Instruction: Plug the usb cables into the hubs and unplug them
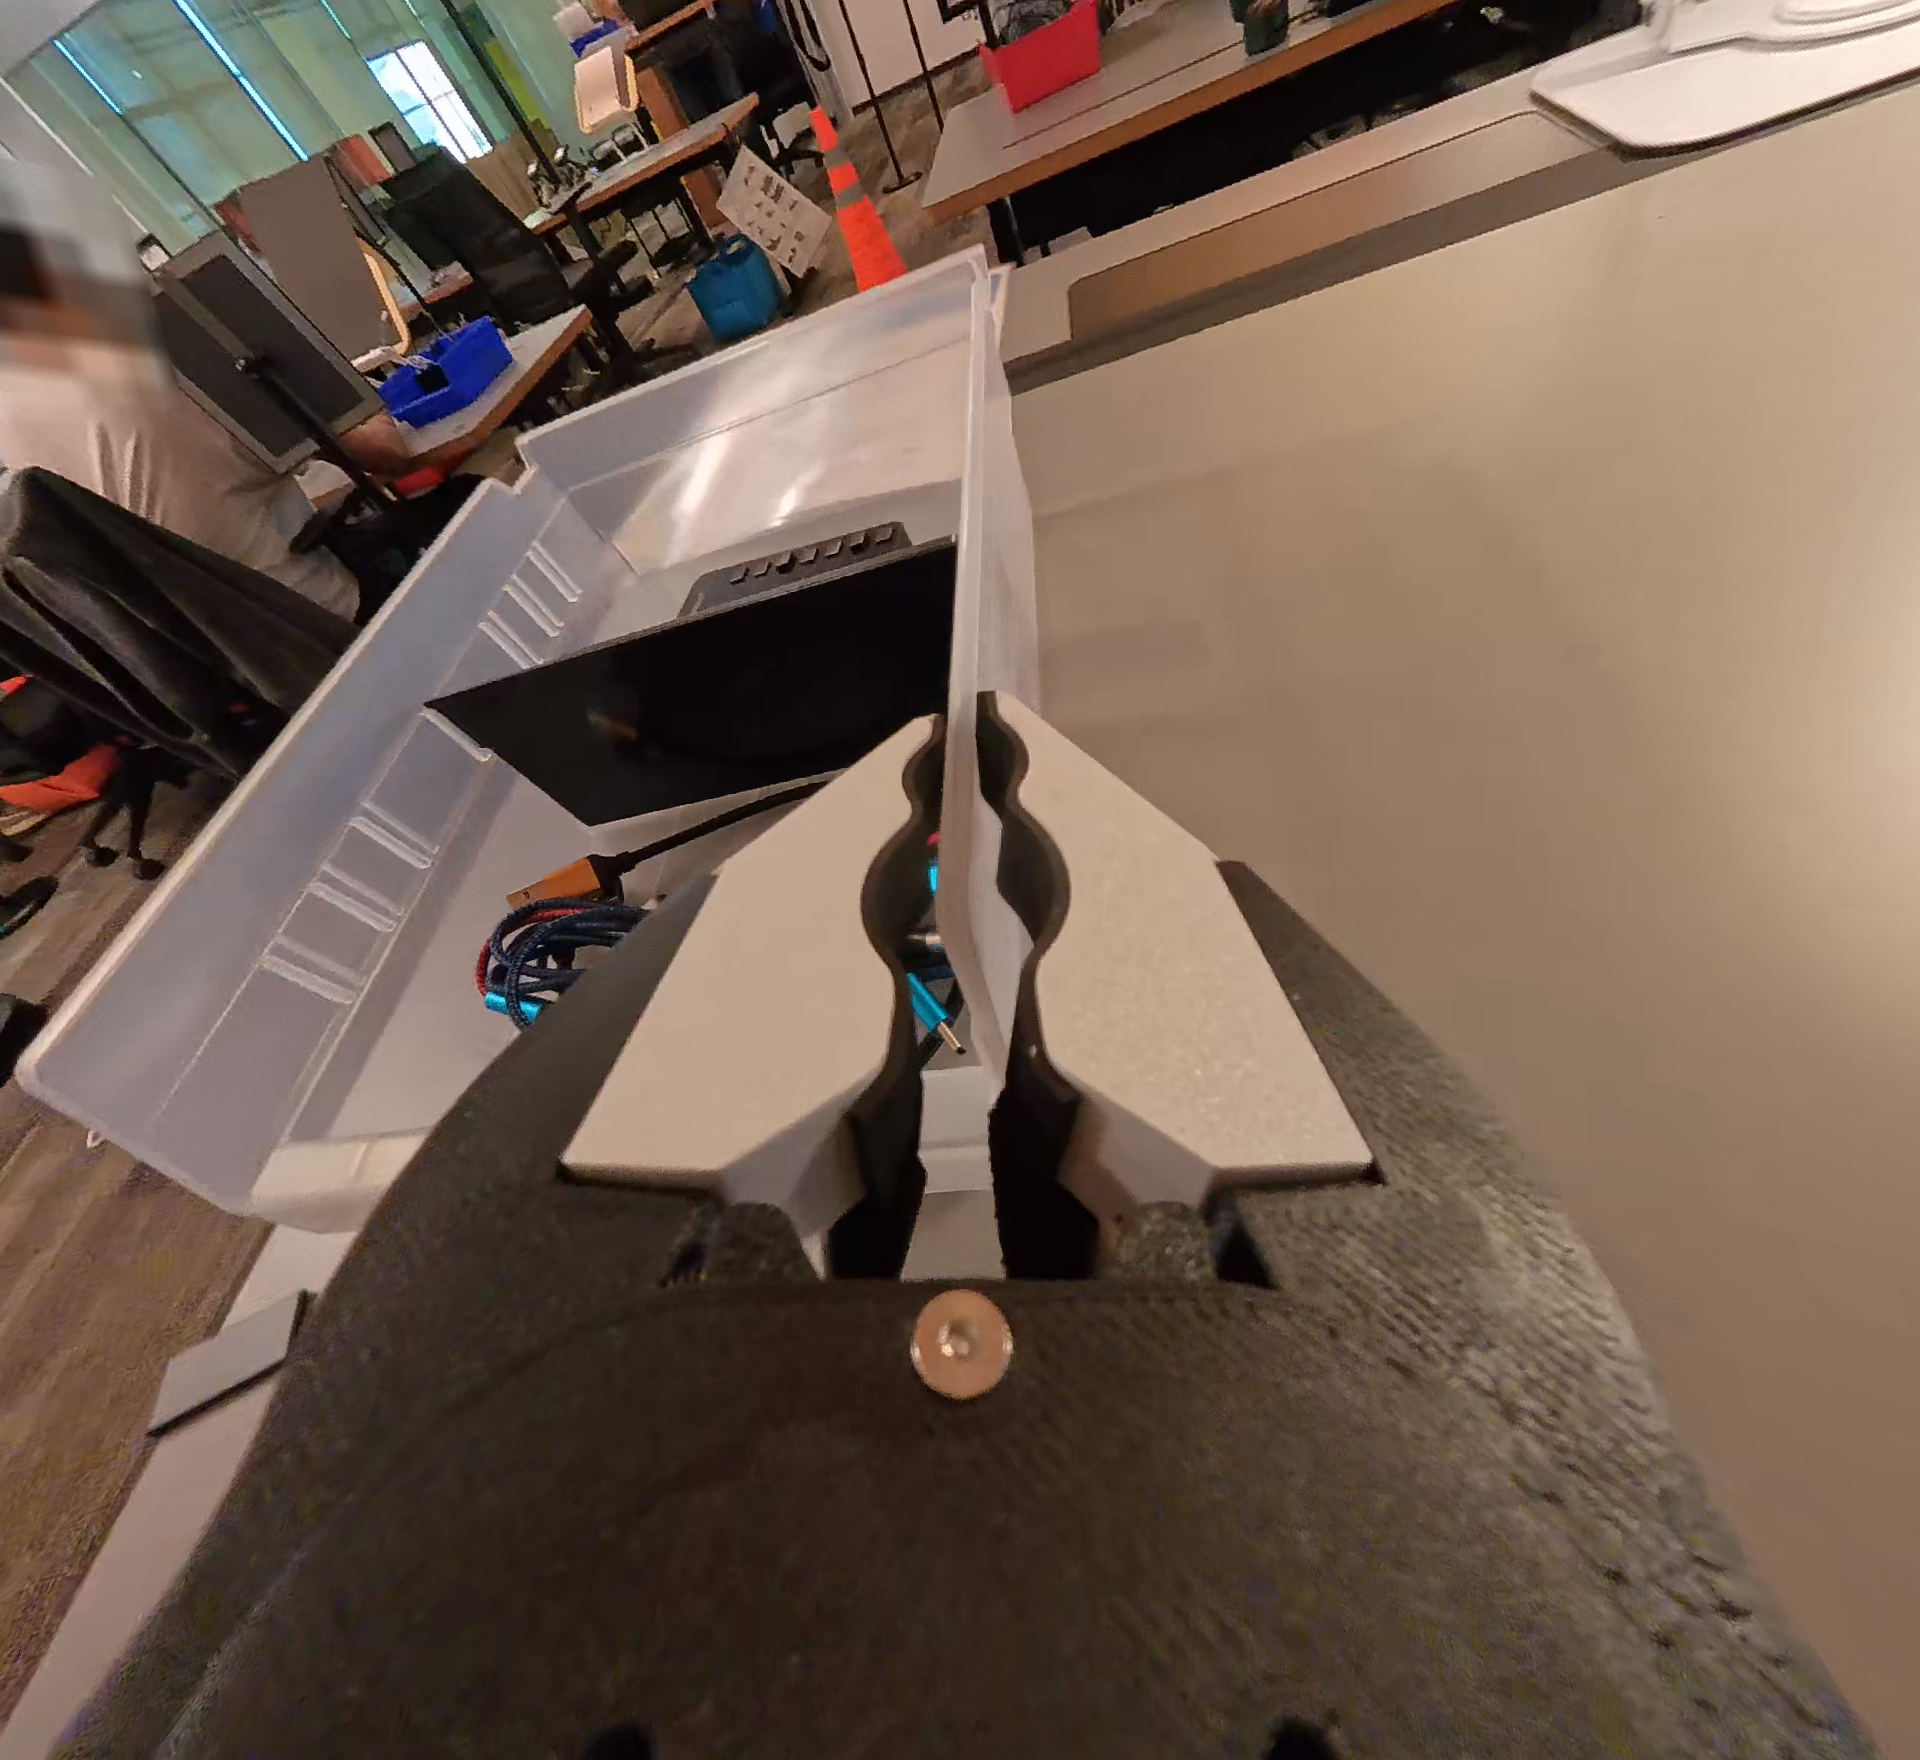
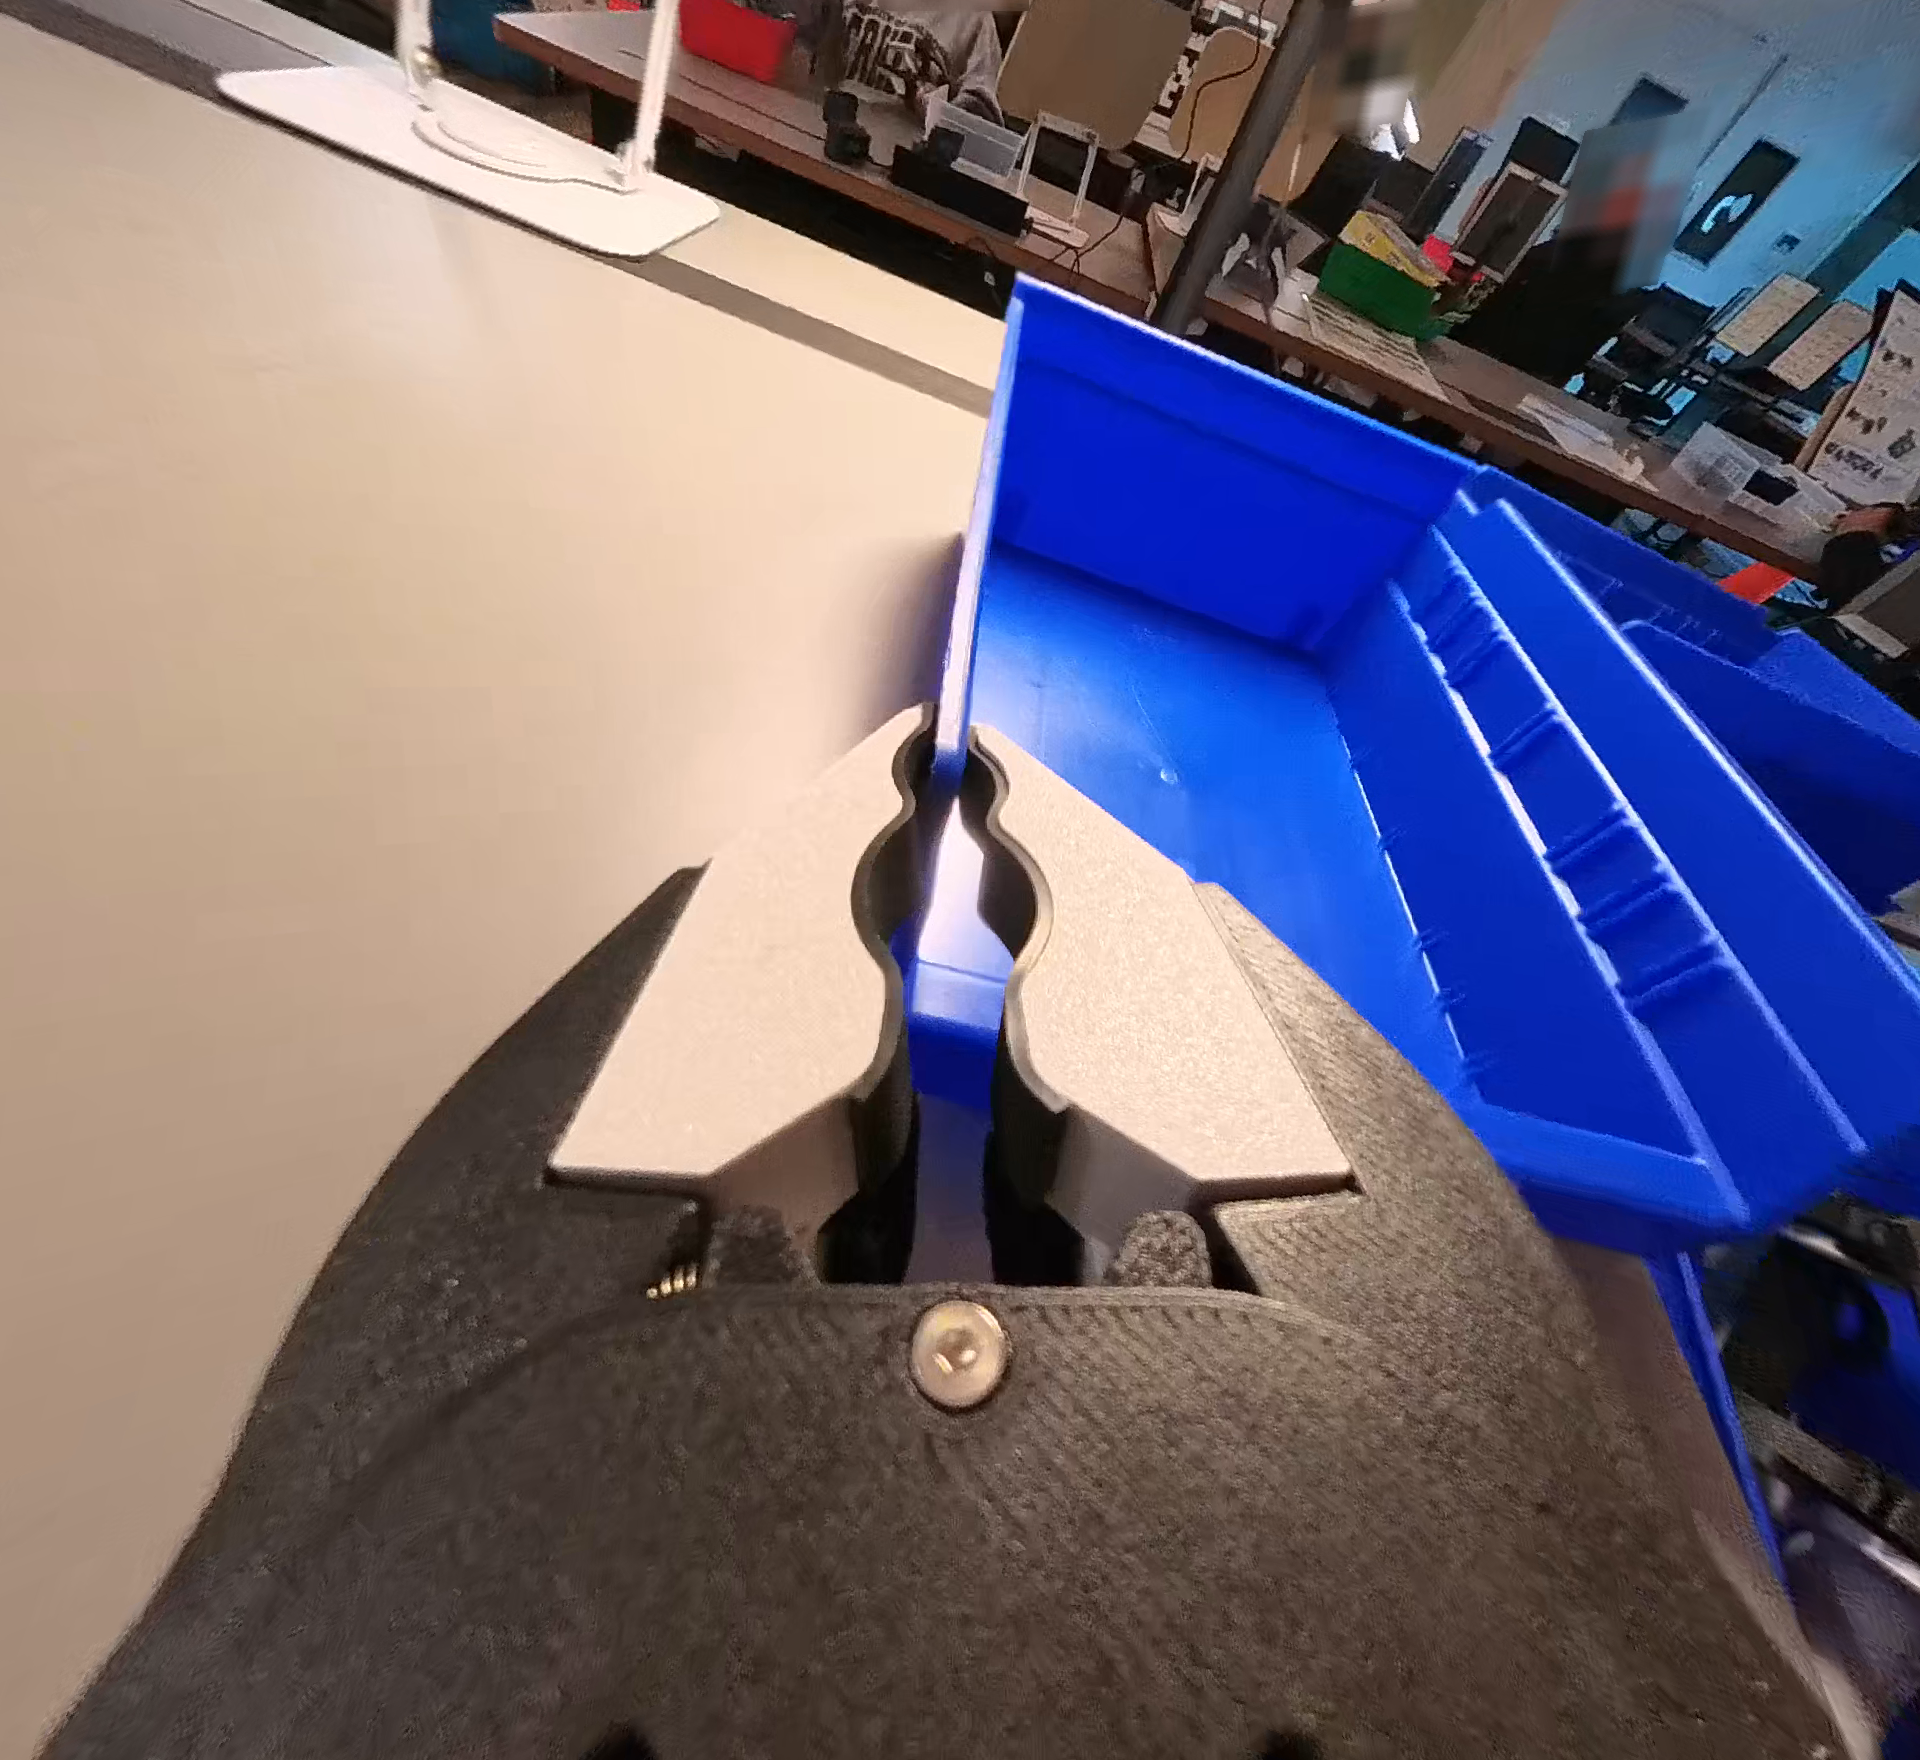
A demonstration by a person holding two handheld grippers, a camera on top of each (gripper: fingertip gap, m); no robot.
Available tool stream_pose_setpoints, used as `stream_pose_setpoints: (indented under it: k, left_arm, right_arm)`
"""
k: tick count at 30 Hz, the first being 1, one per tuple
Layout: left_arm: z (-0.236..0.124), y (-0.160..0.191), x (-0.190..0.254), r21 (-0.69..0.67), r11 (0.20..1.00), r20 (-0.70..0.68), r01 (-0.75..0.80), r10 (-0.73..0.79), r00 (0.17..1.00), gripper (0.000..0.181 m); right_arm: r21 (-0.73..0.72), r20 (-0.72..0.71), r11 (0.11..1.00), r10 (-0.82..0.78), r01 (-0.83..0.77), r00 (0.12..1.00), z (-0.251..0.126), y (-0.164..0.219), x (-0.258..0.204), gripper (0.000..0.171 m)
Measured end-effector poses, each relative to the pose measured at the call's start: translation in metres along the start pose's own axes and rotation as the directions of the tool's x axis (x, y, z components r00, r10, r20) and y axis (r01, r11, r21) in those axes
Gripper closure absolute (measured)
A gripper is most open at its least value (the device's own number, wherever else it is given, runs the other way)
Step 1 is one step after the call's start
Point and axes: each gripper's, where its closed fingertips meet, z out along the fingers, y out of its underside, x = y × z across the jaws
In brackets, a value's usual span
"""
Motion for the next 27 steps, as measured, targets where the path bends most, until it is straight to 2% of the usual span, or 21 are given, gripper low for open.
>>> stream_pose_setpoints:
  k: [4, 14, 27]
  left_arm:
    - [0.008, 0.003, -0.016, 0.042, 0.999, -0.007, 0.018, -0.017, 1.0, 0.174]
    - [0.013, 0.007, -0.029, 0.094, 0.995, -0.019, 0.024, -0.022, 1.0, 0.174]
    - [0.011, 0.009, -0.034, 0.101, 0.993, -0.001, 0.064, -0.064, 0.998, 0.173]
  right_arm:
    - [-0.003, -0.012, 0.998, 0.063, -0.063, 0.998, 0.007, 0.003, 0.015, 0.169]
    - [-0.01, -0.023, 0.998, 0.054, -0.054, 0.998, 0.022, 0.007, 0.037, 0.169]
    - [-0.001, -0.053, 0.998, 0.062, -0.062, 0.997, 0.019, 0.003, 0.023, 0.169]
